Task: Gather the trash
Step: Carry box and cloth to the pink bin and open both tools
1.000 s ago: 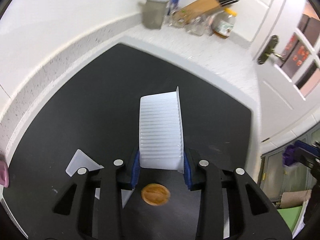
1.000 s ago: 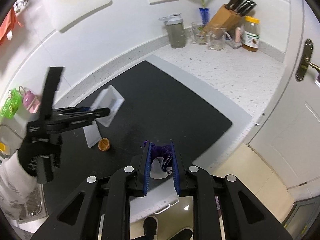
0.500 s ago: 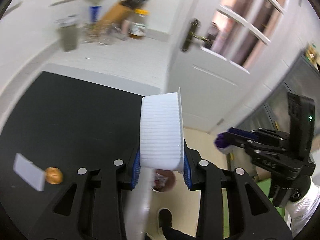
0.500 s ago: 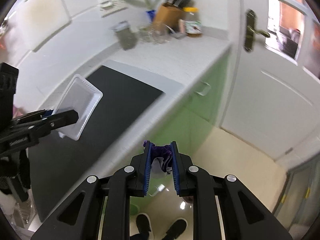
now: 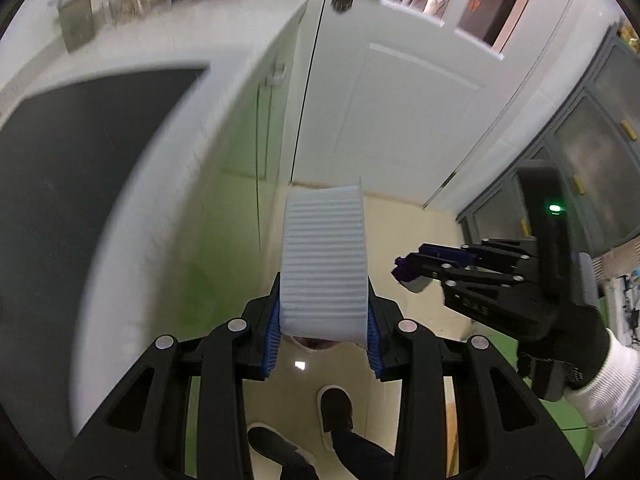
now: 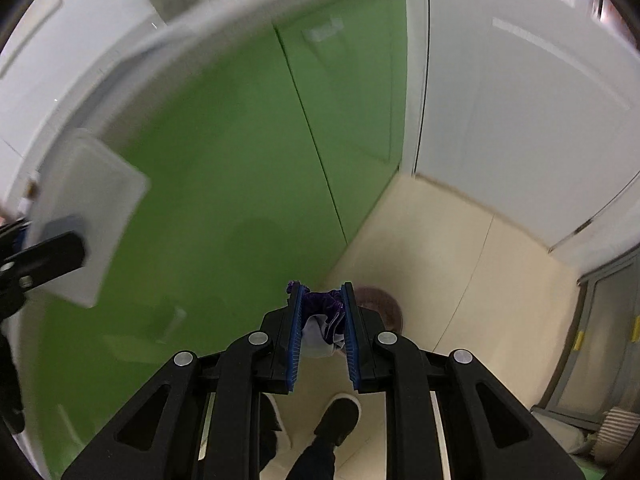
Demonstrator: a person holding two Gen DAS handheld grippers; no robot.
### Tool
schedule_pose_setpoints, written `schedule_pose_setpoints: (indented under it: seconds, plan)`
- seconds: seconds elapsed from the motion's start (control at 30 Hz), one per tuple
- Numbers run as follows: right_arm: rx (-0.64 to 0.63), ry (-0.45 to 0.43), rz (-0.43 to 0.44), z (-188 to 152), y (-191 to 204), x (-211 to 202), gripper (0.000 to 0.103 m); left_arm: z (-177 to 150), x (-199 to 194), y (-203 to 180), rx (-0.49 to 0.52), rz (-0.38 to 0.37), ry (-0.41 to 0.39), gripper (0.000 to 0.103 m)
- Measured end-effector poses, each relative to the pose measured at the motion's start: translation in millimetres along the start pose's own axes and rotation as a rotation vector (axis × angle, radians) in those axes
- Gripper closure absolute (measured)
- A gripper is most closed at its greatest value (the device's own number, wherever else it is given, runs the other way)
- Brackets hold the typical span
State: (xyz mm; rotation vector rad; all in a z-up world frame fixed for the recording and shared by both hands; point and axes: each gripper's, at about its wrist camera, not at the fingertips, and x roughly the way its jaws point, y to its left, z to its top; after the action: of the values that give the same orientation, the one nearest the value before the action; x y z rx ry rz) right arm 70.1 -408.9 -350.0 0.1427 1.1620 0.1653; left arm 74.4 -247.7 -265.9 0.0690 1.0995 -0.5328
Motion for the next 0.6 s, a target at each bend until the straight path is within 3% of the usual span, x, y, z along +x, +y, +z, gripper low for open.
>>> schedule_pose_setpoints:
  seconds: [0.2,0.27,0.3,0.33,0.4,0.6]
  plan:
    - [0.032,0.066,0.02,-28,-34,103,0.084,-33,58,2,-0.021,0.001,0.036,0.068]
    - [0.045,0.072,0.024,-35,-42,126,0.08,-45,75,4,-0.022,-0.006,0.048,0.068]
    - [0.051,0.074,0.022,-39,-46,136,0.072,-49,82,4,-0.021,-0.007,0.052,0.068]
    - [0.054,0.075,0.012,-43,-49,144,0.048,-52,89,5,-0.021,-0.007,0.056,0.068]
    - [0.066,0.063,-0.001,-48,-53,150,0.017,-56,98,5,-0.028,-0.015,0.066,0.068]
    - [0.08,0.077,-0.082,-66,-62,134,0.01,-66,123,3,-0.018,-0.032,0.105,0.068]
